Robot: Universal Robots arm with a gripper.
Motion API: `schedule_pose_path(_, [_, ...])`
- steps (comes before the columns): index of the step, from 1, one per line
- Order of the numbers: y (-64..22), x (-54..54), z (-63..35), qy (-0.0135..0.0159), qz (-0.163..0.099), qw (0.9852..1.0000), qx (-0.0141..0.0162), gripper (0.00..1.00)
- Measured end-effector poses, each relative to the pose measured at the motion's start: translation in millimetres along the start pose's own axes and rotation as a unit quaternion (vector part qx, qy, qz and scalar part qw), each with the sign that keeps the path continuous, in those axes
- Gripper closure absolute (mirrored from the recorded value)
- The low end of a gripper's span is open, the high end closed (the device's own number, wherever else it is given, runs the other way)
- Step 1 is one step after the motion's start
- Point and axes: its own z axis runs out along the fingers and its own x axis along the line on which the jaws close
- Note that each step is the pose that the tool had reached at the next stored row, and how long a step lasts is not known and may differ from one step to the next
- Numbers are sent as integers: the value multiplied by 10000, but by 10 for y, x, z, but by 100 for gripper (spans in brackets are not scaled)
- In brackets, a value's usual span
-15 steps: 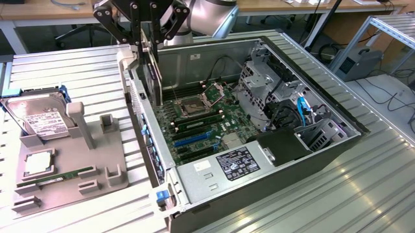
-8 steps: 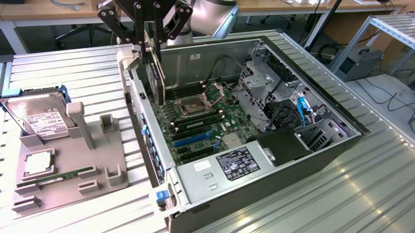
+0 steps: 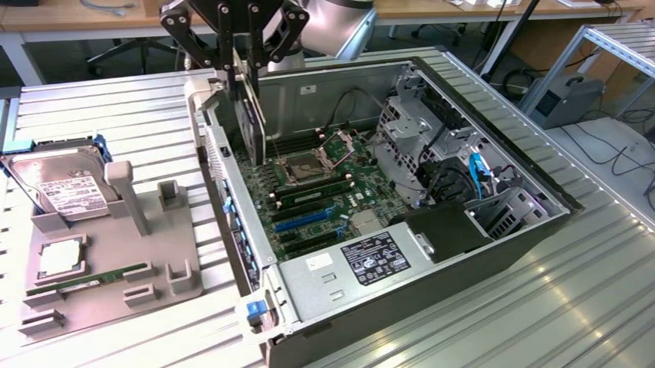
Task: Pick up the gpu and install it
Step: 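Pick up the gpu and move the gpu toward the slot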
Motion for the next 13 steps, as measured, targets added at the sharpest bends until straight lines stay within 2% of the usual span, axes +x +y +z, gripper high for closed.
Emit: schedule_pose_path(13, [6,-84,2,0,0,10000,6,73])
